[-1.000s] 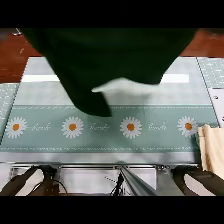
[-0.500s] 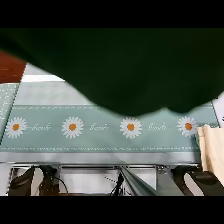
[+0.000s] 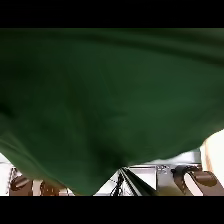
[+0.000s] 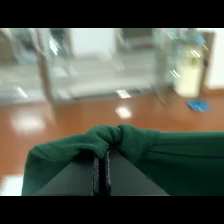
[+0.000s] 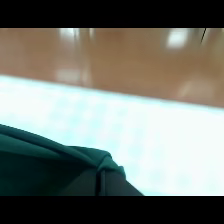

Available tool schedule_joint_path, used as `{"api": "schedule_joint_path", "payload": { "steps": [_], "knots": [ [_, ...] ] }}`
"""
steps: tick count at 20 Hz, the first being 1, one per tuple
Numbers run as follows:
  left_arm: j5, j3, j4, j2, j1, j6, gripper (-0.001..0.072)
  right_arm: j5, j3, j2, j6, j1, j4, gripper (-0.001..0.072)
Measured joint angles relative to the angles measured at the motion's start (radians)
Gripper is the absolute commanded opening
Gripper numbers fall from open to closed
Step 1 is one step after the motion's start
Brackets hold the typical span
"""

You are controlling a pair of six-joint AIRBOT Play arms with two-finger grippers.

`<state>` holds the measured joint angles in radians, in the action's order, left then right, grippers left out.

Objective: Fold the shirts.

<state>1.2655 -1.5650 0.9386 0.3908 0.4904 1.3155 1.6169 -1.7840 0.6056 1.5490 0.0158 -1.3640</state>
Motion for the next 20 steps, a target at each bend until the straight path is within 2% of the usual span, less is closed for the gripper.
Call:
{"api": "schedule_joint_path", "payload": {
  "steps": [4, 9, 12, 15, 19, 20],
  "knots": [
    [-0.010, 0.326, -0.204, 0.022, -0.001, -0.065, 0.0021, -0.122, 0.284, 0.008, 0.002, 0.000, -0.001, 0.0030],
    [-0.207, 0.636, -0.374, 0.200, -0.079, -0.198, 0.0021, -0.417, 0.518, 0.225, 0.003, 0.001, 0.032, 0.0030],
    [-0.394, 0.652, -0.393, 0.389, -0.192, -0.253, 0.0021, -0.537, 0.498, 0.452, 0.007, 0.004, 0.010, 0.0030],
    [-0.501, 0.580, -0.419, 0.602, -0.307, -0.286, 0.0021, -0.588, 0.382, 0.669, 0.013, 0.002, 0.061, 0.0030],
    [-0.561, 0.462, -0.430, 0.849, -0.404, -0.298, 0.0028, -0.622, 0.210, 0.893, 0.035, 0.002, 0.138, 0.0034],
    [-0.572, 0.443, -0.432, 0.892, -0.416, -0.291, 0.0190, -0.630, 0.178, 0.934, 0.039, 0.002, 0.163, 0.0144]
  ]
}}
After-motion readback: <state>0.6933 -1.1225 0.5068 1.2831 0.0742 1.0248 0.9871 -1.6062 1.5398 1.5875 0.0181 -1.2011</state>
